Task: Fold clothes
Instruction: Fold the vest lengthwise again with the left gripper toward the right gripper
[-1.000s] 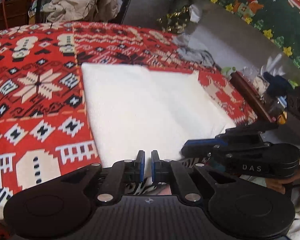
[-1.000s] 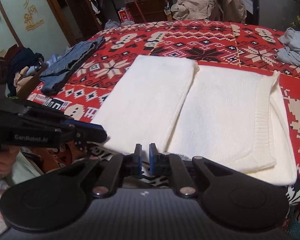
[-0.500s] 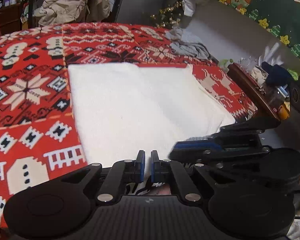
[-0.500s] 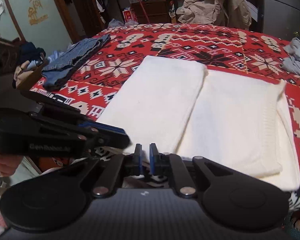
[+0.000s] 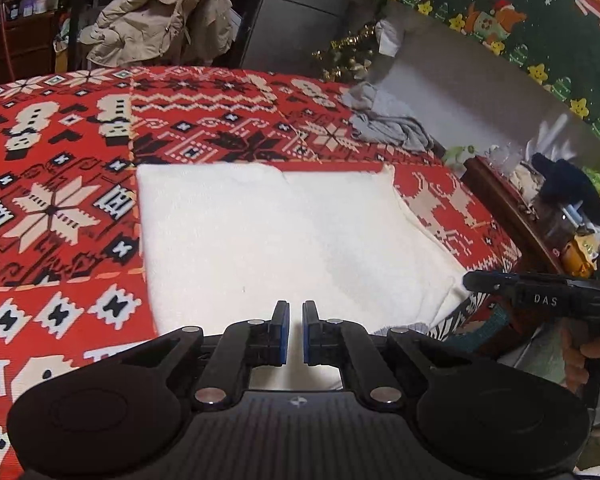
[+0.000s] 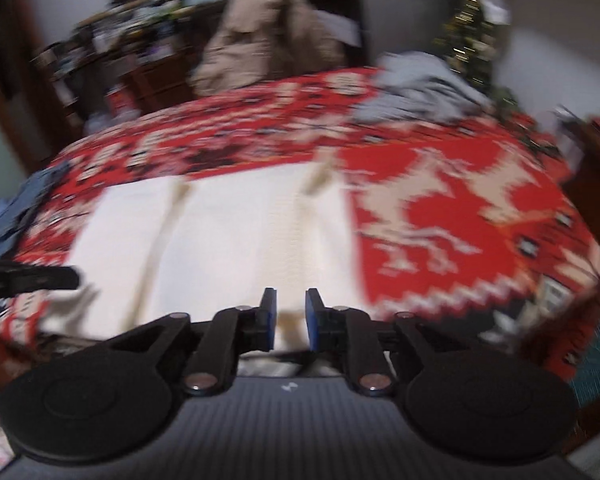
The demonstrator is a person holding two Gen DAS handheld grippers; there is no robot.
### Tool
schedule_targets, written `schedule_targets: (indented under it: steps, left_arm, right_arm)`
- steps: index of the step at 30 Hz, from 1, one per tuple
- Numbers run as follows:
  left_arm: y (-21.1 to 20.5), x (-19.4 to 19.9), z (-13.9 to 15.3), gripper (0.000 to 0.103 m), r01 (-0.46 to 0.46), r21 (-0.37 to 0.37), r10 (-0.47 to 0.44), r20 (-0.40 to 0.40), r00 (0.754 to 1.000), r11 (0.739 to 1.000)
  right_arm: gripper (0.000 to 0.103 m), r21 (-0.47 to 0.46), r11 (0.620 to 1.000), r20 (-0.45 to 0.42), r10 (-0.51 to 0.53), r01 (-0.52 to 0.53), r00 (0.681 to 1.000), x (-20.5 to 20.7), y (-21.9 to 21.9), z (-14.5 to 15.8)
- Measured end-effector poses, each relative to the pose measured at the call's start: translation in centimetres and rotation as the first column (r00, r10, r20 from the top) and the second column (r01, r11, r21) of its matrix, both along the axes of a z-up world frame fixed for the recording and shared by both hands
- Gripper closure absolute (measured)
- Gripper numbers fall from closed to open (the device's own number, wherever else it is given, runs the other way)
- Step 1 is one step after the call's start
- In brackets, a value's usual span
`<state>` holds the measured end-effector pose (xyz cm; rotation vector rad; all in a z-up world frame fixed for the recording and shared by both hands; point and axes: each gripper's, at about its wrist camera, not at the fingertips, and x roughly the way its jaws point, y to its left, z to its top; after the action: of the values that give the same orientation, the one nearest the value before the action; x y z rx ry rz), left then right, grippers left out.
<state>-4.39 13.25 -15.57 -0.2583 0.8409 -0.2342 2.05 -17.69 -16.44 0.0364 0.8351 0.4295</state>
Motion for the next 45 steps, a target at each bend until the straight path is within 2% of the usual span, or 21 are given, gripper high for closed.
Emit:
schedule_targets:
  steps: [3, 6, 11, 12, 13, 16, 20, 25, 30, 34, 38, 40, 45]
  left_arm:
    - [-0.1, -0.1, -0.1, 0.098, 0.006, -0.017, -0.006, -0.001, 1.000, 1.000]
    - [0.2, -0.2, -0.1, 0.097, -0.006, -0.039, 0.006, -0.005, 1.000, 0.999]
    - [1.3, -0.5, -0.1, 0.097, -0.052, -0.052, 0.051, -0.016, 0.999, 0.997]
    - [1.6, -0.6, -0.1, 0.097, -0.061, -0.053, 0.060, -0.017, 0.998, 0.997]
    - [1.9, -0.7, -0.1, 0.097, -0.069, -0.051, 0.069, -0.016, 0.998, 0.996]
    - [2.9, -1.2, 0.2, 0.097, -0.098, -0.050, 0.097, -0.010, 0.995, 0.994]
    - [4.7, -2.0, 0.4, 0.097, -0.143, -0.054, 0.143, -0.005, 0.990, 0.988]
    - [7.2, -3.4, 0.7, 0.097, -0.205, -0.093, 0.207, 0.010, 0.978, 0.974]
    - [9.0, -5.3, 1.2, 0.097, -0.253, -0.129, 0.259, 0.031, 0.965, 0.959]
    - [10.2, -6.4, 1.0, 0.097, -0.283, -0.156, 0.290, 0.024, 0.957, 0.946]
    - [10.8, -6.9, 0.6, 0.097, -0.288, -0.174, 0.295, 0.017, 0.955, 0.942]
    - [10.9, -6.8, 0.4, 0.097, -0.281, -0.201, 0.290, 0.014, 0.957, 0.938]
    - [11.1, -5.7, -0.5, 0.097, -0.238, -0.317, 0.249, -0.007, 0.968, 0.918]
  right_arm:
    - [0.083, 0.004, 0.998, -0.019, -0.061, 0.061, 0.998, 0.3, -2.2, -1.1]
    - [0.076, 0.032, 0.996, -0.037, -0.085, 0.086, 0.996, 0.7, -3.1, -2.0]
    - [0.075, 0.070, 0.993, -0.045, -0.096, 0.099, 0.994, 1.0, -3.1, -2.5]
    - [0.087, 0.066, 0.994, -0.044, -0.090, 0.092, 0.995, 1.0, -2.9, -2.4]
    - [0.092, 0.061, 0.994, -0.042, -0.083, 0.086, 0.996, 1.0, -2.7, -2.4]
    - [0.096, 0.065, 0.994, -0.022, -0.084, 0.085, 0.996, 0.7, -2.3, -1.7]
    - [0.097, 0.104, 0.994, 0.068, -0.047, 0.040, 0.997, 0.1, -0.9, 1.8]
    - [0.097, 0.120, 0.982, 0.171, 0.125, -0.147, 0.977, -1.5, 5.1, 6.4]
    - [0.098, 0.105, 0.916, 0.214, 0.358, -0.386, 0.909, -4.7, 14.1, 7.7]
    - [0.098, 0.026, 0.831, 0.145, 0.546, -0.555, 0.825, -7.2, 21.5, 4.7]
    - [0.100, -0.048, 0.779, 0.021, 0.627, -0.625, 0.779, -8.3, 25.1, 0.5]
    - [0.098, -0.053, 0.783, 0.029, 0.621, -0.619, 0.783, -8.5, 25.0, 0.6]
    - [0.095, -0.020, 0.839, 0.079, 0.543, -0.543, 0.836, -7.0, 22.1, 3.1]
